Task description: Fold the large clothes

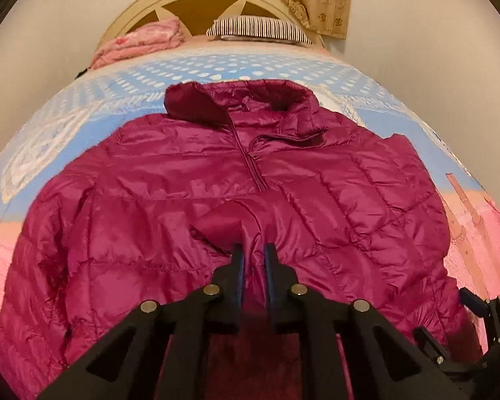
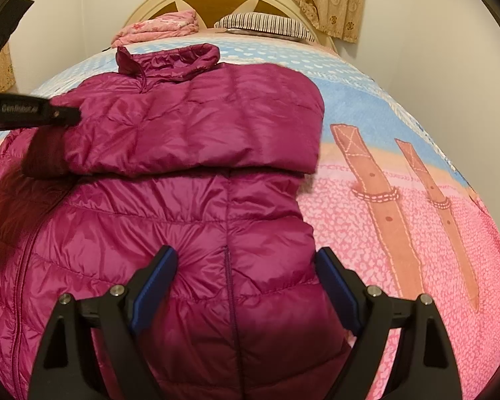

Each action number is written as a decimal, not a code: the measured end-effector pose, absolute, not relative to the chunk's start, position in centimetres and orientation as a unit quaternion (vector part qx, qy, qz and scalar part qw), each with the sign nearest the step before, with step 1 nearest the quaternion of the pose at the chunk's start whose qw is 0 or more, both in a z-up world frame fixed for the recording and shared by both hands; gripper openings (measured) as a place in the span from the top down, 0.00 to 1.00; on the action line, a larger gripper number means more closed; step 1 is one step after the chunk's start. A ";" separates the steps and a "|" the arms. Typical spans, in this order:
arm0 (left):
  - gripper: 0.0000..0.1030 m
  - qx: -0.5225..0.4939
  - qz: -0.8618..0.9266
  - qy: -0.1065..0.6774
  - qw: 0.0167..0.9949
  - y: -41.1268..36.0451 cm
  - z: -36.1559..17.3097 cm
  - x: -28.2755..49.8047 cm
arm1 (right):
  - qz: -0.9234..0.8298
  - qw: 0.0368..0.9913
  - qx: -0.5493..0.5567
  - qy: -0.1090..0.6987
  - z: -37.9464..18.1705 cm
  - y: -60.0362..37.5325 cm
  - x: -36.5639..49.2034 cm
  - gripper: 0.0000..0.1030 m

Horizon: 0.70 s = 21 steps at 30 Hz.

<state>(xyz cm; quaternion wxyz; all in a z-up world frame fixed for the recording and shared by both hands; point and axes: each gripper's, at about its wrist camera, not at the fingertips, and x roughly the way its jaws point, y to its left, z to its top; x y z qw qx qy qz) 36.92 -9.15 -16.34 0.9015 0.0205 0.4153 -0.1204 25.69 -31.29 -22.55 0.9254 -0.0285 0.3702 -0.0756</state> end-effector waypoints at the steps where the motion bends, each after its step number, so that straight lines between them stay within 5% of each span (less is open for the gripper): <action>1: 0.92 0.021 -0.120 0.411 0.903 -8.9 -16.1 36.6 | -0.075 0.926 -0.027 0.370 -22.5 -31.3 25.7 0.14; 21: 0.89 0.073 -0.093 0.400 0.909 -5.2 -18.2 33.2 | -0.080 0.925 -0.019 0.371 -22.5 -31.7 25.7 0.11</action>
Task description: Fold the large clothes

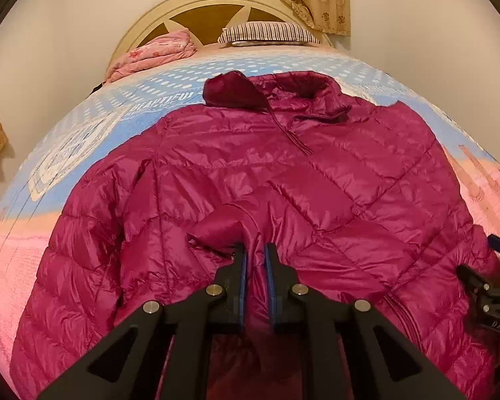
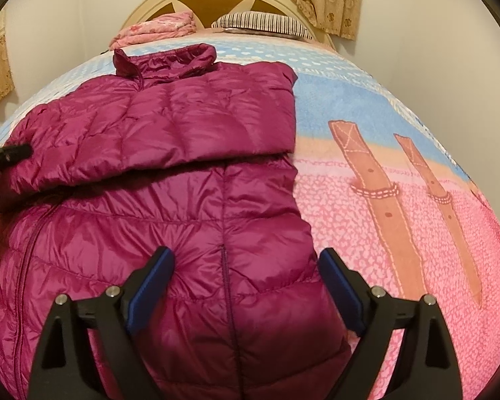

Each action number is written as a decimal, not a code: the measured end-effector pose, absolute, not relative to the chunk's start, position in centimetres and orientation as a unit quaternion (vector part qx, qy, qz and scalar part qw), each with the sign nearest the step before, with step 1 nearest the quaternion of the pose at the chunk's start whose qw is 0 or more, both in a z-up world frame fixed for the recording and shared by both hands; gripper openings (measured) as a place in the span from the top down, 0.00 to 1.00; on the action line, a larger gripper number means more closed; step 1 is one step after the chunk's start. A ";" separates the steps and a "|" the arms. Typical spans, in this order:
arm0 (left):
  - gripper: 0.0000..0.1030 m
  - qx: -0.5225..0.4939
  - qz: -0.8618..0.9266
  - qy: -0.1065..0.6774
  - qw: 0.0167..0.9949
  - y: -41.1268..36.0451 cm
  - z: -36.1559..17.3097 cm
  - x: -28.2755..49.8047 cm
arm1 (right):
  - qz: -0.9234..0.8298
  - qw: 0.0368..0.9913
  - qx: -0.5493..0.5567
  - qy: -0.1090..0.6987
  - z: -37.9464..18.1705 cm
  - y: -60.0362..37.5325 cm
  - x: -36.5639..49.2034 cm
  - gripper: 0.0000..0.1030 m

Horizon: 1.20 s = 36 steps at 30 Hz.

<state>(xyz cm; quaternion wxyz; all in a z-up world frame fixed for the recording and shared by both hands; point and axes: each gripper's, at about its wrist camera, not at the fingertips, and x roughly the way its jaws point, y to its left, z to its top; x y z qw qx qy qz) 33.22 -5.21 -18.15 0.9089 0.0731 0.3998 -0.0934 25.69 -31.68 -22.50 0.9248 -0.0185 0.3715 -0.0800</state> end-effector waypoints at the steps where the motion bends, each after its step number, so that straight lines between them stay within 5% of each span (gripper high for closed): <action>1: 0.89 0.080 -0.096 0.401 0.908 -5.5 -18.1 33.1 | -0.080 0.925 -0.017 0.372 -22.5 -31.7 25.7 0.11; 5: 0.82 0.092 -0.083 0.388 0.913 -5.3 -16.2 32.2 | -0.069 0.926 0.001 0.370 -22.2 -32.1 25.5 0.11; 9: 0.19 0.103 -0.045 0.331 0.937 -3.6 -12.7 30.9 | -0.048 0.928 0.015 0.368 -20.5 -32.8 23.7 0.11; 10: 0.14 0.103 -0.037 0.314 0.943 -3.2 -12.0 30.6 | -0.046 0.931 0.007 0.363 -19.9 -32.9 23.2 0.11; 15: 0.14 0.071 -0.038 0.300 0.951 -2.8 -9.9 31.7 | -0.070 0.932 0.018 0.356 -17.5 -35.5 23.7 0.11; 21: 0.14 0.072 -0.054 0.311 0.946 -7.4 -11.5 34.6 | -0.109 0.931 0.061 0.342 -15.7 -38.4 29.7 0.41; 27: 0.14 0.154 0.015 0.364 0.918 -8.7 -18.1 37.7 | -0.114 0.932 0.120 0.322 -16.0 -39.2 34.9 0.42; 36: 0.13 0.104 -0.005 0.403 0.909 -5.2 -21.0 38.2 | -0.073 0.933 0.055 0.347 -19.4 -35.1 38.8 0.42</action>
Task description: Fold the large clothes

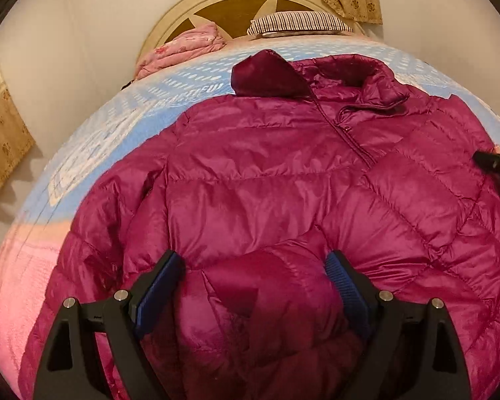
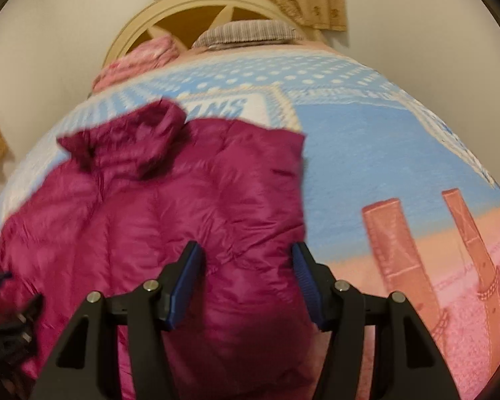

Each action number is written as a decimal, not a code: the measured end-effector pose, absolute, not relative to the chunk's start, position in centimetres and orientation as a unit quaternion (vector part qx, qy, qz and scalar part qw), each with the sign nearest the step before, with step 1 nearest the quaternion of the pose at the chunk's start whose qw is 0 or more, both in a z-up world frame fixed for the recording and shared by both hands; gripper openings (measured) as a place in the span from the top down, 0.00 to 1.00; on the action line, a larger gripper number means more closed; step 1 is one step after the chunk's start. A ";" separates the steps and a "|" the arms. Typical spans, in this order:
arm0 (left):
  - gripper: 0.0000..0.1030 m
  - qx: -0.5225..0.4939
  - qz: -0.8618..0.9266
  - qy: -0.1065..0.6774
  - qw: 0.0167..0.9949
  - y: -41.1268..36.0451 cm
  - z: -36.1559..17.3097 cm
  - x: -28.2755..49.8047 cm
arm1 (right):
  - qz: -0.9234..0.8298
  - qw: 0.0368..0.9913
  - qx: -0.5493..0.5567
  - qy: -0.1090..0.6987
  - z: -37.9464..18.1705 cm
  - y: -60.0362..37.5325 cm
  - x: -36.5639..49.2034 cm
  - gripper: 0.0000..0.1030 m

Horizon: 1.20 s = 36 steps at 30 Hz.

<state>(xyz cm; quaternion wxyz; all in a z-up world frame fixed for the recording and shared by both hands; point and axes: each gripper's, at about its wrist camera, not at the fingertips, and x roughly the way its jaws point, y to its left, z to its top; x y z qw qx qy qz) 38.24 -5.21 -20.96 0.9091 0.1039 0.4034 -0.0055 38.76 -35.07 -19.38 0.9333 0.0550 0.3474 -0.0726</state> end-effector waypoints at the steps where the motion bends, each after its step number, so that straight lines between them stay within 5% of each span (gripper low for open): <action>1: 0.12 0.101 -0.006 0.405 0.909 -5.2 -21.1 38.2 | -0.077 0.932 0.046 0.350 -19.7 -34.9 38.8 0.42; 30: 0.05 0.045 -0.033 0.427 0.903 -4.0 -22.2 39.2 | -0.085 0.923 0.040 0.374 -20.6 -35.1 39.0 0.38; 36: 0.05 0.042 -0.034 0.427 0.903 -4.0 -22.2 39.3 | -0.057 0.946 0.031 0.318 -16.9 -32.6 35.3 0.27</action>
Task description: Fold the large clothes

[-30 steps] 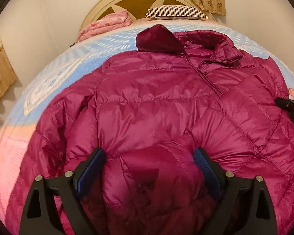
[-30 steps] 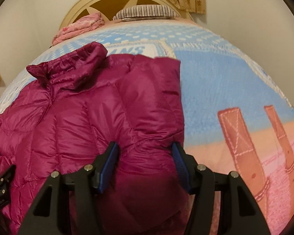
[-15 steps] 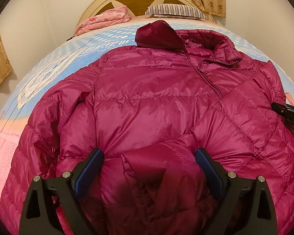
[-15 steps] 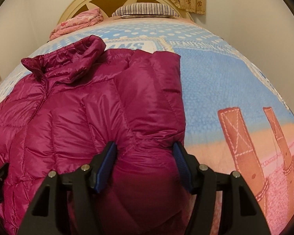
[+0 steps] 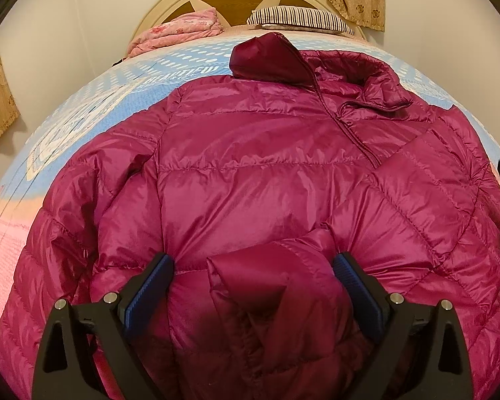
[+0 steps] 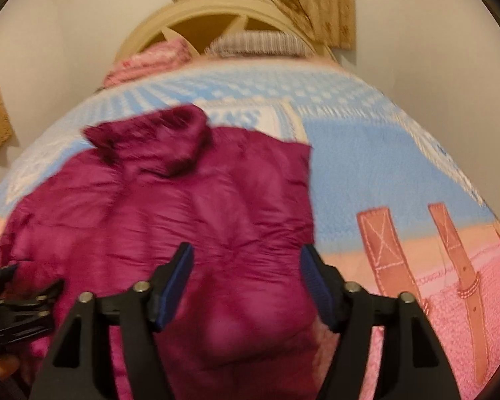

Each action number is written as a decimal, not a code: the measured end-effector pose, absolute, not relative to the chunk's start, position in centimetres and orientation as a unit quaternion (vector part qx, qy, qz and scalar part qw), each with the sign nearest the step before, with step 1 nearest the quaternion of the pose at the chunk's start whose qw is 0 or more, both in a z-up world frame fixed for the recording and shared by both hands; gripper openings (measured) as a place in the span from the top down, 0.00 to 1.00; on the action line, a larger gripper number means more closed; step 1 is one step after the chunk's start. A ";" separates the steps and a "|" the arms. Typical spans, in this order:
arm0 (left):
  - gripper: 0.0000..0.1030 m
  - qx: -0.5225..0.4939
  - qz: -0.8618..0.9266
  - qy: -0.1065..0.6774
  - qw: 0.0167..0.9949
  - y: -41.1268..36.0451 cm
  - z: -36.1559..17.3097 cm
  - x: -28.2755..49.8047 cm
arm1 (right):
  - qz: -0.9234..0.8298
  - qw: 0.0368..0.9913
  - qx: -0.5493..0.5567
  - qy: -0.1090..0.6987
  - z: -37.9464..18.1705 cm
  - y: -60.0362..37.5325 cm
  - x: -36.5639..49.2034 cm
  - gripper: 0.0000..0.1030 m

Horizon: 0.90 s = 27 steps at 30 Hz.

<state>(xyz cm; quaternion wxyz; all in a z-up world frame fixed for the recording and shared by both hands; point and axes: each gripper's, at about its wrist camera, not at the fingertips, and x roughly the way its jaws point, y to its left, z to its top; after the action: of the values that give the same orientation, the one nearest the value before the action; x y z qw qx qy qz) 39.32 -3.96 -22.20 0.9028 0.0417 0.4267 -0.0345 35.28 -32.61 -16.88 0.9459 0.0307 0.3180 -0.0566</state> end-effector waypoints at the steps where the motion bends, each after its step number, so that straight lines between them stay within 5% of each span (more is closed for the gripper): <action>1: 0.05 0.041 -0.035 0.427 0.903 -3.9 -22.2 39.3 | -0.045 0.947 0.023 0.318 -16.9 -31.8 35.1 0.26; 8: 0.05 0.041 -0.035 0.426 0.903 -4.0 -22.2 39.4 | -0.015 0.926 -0.013 0.378 -22.1 -29.4 36.7 0.25; 18: 0.05 0.026 -0.047 0.426 0.903 -2.6 -19.5 38.1 | -0.030 0.925 -0.035 0.377 -22.7 -28.8 37.0 0.23; 27: 0.05 0.047 0.050 0.376 0.924 9.3 -14.5 29.4 | -0.035 0.924 -0.044 0.378 -22.0 -28.5 36.4 0.22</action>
<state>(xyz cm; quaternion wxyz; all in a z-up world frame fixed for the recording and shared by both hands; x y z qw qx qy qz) 29.39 9.31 -14.50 0.9242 0.0469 0.3757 0.0503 36.40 -28.47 -22.00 0.9242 -0.0440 0.3776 -0.0353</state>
